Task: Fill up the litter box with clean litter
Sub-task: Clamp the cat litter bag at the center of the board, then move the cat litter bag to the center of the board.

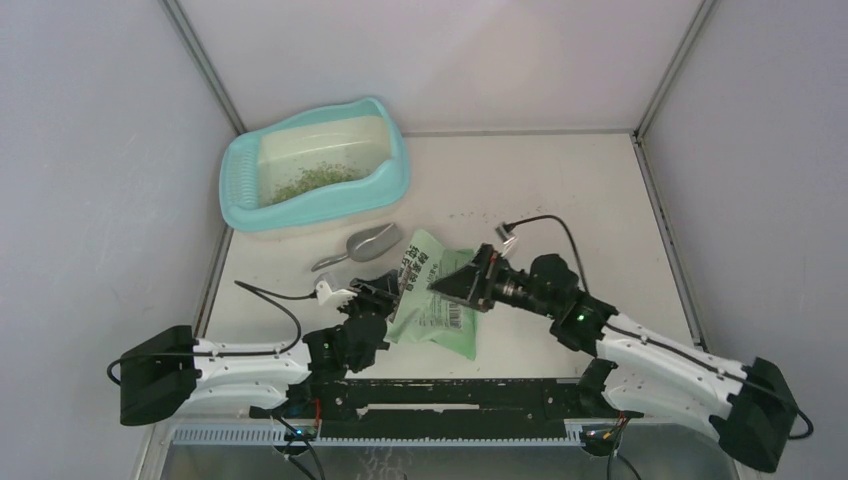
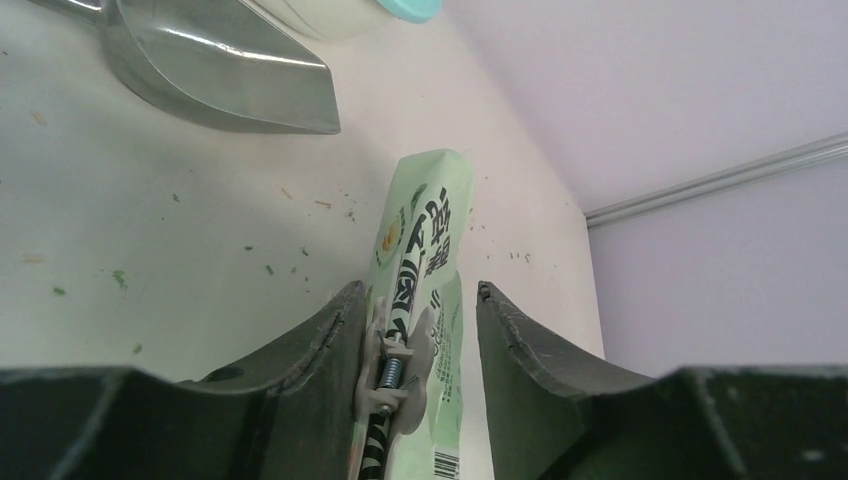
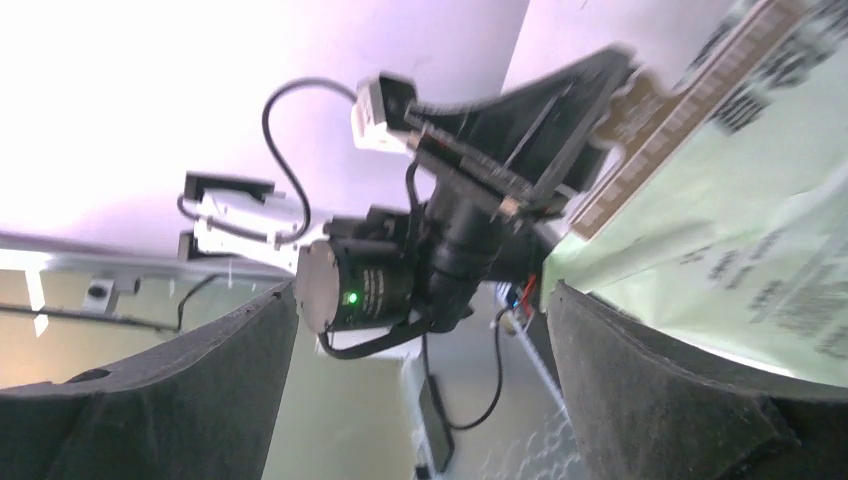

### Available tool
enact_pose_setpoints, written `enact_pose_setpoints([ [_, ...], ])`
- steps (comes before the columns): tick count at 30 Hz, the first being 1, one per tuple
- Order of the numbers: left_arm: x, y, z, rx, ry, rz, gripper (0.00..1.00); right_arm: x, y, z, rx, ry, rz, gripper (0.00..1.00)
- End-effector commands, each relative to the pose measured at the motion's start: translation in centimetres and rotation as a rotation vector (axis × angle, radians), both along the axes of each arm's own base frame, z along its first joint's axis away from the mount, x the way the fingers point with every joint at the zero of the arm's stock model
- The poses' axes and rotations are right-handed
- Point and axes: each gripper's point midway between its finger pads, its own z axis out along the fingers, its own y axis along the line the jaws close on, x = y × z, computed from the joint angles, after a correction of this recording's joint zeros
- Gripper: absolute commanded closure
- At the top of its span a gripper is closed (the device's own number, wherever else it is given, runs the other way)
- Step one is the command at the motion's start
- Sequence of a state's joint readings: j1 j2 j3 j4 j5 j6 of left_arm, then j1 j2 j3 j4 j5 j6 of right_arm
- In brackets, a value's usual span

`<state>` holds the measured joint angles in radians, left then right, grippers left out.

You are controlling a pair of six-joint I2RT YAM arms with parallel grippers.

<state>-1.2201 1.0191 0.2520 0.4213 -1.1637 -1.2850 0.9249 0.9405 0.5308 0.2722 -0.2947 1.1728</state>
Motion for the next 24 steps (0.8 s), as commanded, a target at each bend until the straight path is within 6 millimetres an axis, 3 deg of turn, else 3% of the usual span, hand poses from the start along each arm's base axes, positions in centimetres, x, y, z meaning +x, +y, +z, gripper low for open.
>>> enact_pose_setpoints([
  [1,-0.1,-0.4,0.8,-0.033,-0.01,-0.01,0.51,2.0,-4.0,-1.6,-0.114,-0.02,-0.096,0.01],
  [8,-0.1,-0.8,0.7,-0.035,-0.018,-0.035,0.47,3.7,-7.3,-3.8,-0.151,0.018,-0.166,0.01],
  [15,0.4,-2.5,1.0,-0.04,-0.035,-0.099,0.48,4.3,-8.3,-6.3,-0.237,0.051,-0.166,0.01],
  [17,0.9,-3.3,1.1,-0.031,-0.039,-0.139,0.53,4.4,-8.5,-6.7,-0.253,0.053,-0.164,0.01],
  [21,2.0,-4.9,1.0,-0.045,-0.049,-0.216,0.81,4.3,-8.8,-7.5,-0.283,0.063,-0.157,0.01],
  [24,2.3,-6.0,1.4,-0.046,-0.066,-0.26,0.83,4.3,-9.3,-8.2,-0.315,0.067,-0.162,0.01],
])
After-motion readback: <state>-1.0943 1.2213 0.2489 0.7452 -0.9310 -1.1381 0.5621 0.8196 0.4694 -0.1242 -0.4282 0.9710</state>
